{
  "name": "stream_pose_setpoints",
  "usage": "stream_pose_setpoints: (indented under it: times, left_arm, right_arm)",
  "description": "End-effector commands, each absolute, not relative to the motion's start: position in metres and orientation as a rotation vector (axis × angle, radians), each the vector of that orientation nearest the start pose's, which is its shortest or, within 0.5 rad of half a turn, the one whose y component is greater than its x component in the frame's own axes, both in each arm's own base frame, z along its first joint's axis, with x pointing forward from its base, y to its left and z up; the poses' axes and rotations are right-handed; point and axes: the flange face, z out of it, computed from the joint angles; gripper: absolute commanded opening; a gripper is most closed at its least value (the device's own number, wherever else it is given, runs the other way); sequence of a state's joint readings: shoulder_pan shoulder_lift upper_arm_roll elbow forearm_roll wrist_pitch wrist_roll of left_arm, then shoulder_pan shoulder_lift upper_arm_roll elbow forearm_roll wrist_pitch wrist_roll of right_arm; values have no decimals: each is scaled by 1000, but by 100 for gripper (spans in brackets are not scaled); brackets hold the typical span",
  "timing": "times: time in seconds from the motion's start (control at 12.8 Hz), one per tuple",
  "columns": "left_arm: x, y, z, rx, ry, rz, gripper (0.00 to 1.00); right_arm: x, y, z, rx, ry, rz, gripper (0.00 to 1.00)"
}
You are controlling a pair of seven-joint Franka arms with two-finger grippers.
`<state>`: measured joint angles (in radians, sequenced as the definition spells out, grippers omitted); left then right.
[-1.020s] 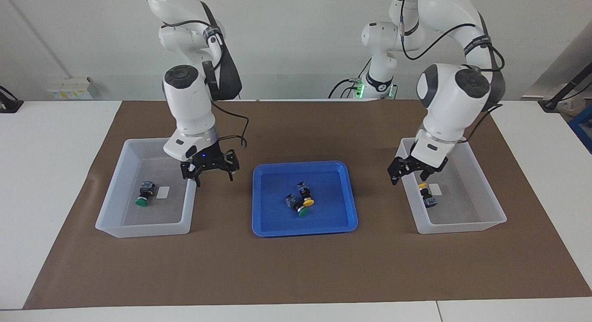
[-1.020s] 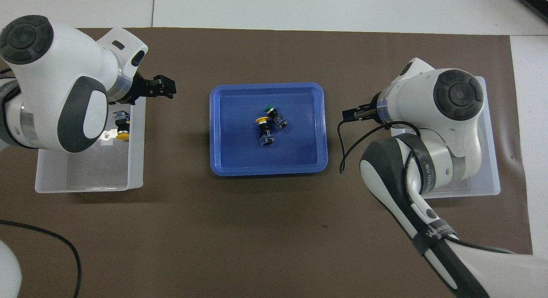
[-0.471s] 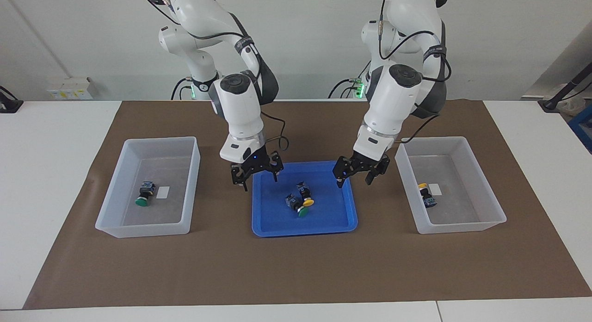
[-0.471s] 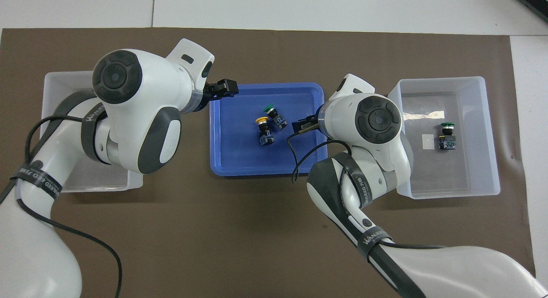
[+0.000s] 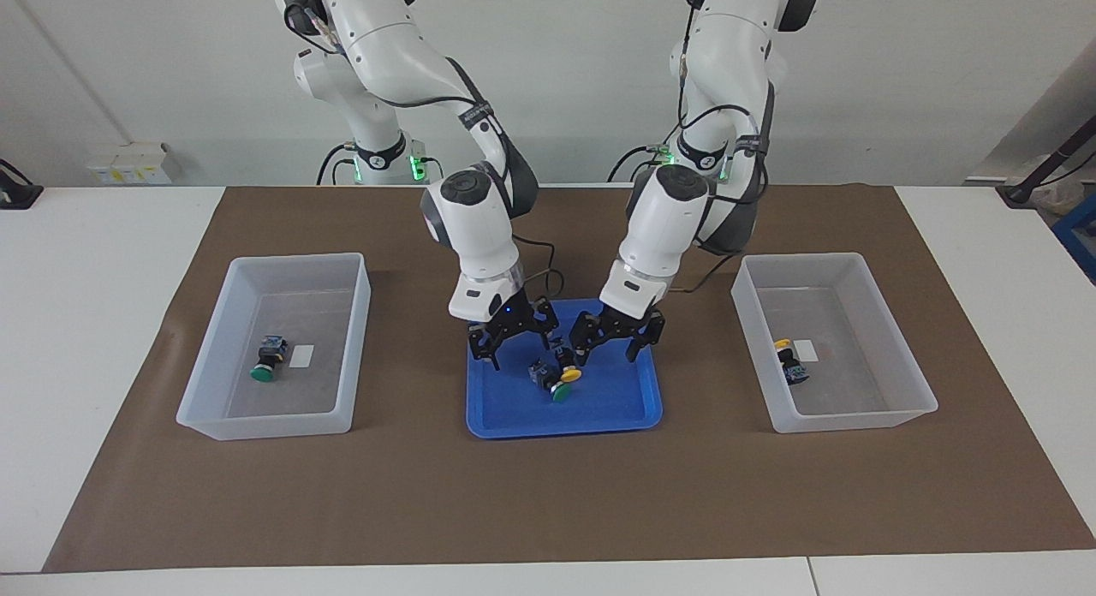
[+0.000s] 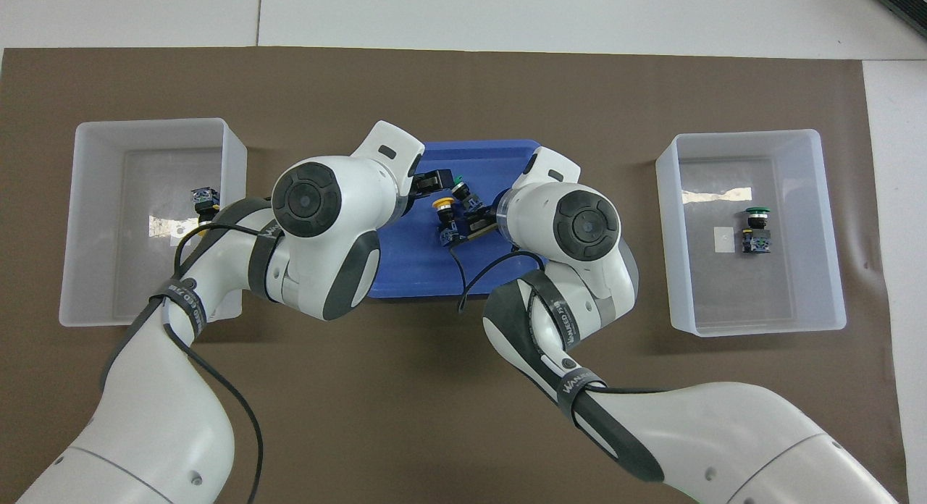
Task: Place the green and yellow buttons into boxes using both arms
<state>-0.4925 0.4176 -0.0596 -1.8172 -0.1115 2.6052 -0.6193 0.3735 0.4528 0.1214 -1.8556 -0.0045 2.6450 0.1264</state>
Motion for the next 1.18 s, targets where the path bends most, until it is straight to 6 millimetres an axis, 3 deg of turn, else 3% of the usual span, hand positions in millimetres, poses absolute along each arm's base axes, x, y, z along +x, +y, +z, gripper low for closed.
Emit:
stream_pose_setpoints:
  times: [0.0, 0.71, 0.86, 0.94, 1.02, 1.1]
  left_arm:
    - [575, -359, 347, -3399, -288, -453, 100]
    - [572, -356, 337, -3391, -291, -432, 100]
    - [573, -355, 337, -3390, -293, -433, 100]
    - [572, -356, 336, -3391, -291, -430, 100]
    - [574, -354, 337, -3390, -296, -433, 100]
    - [573, -355, 336, -3390, -293, -430, 100]
  right_arm:
    - [607, 314, 310, -2876, -533, -490, 100]
    - [608, 317, 289, -2850, -502, -515, 100]
    - [608, 317, 290, -2848, -502, -520, 33]
    - [609, 317, 289, -2848, -499, -519, 9]
    - [609, 317, 290, -2848, -499, -521, 0]
    - [609, 318, 293, -2844, -492, -533, 0]
